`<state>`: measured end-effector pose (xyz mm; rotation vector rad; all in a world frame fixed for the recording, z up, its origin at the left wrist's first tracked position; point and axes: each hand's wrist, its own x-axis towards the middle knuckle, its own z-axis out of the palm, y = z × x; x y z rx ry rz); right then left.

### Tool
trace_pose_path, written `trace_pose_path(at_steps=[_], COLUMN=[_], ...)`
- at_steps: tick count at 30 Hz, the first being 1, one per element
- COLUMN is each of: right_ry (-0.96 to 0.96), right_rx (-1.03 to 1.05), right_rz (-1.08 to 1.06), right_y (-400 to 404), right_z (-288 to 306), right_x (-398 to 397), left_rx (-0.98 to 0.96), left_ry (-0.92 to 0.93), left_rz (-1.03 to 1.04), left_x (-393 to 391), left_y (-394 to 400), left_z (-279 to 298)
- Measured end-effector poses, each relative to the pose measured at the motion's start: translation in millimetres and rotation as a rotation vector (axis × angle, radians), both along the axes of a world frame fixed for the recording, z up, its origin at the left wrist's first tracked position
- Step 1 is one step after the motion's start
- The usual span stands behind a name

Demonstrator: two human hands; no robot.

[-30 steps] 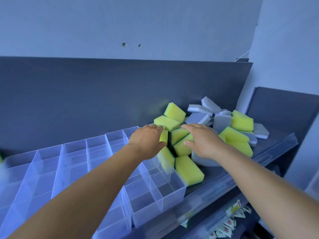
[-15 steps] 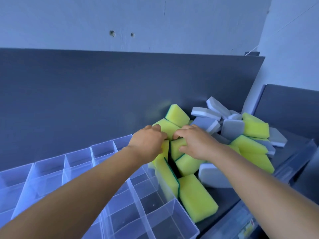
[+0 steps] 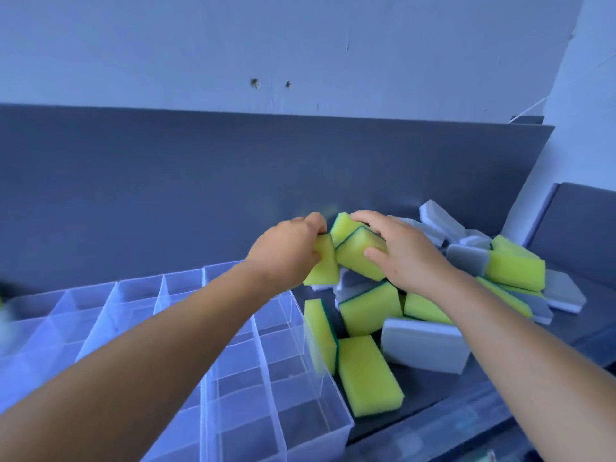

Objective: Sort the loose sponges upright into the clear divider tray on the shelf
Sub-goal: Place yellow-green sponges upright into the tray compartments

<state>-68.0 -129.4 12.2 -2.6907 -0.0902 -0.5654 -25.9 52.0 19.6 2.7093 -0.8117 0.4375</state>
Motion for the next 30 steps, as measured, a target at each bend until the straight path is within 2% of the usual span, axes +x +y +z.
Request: trace_pose_path(at_steps=[6, 15, 22, 30], right_ry=[-0.123, -0.147, -0.129, -0.08], right_rx=[0.037, 0.13, 0.162, 0.161], right_rz=[0.029, 0.171, 0.288, 0.429], right_y=[13, 75, 162, 297], right_z=[9, 14, 11, 7], right_x=[-12, -16, -14, -25], left_rx=[-0.147, -0.19, -0.175, -0.154], left_ry=[-0.001, 0.012, -0.011, 0.003], left_rz=[0.099, 0.258, 0.388, 0.471], left_x=[-29, -62, -84, -110], left_y=[19, 89, 174, 311], left_z=[12, 12, 7, 6])
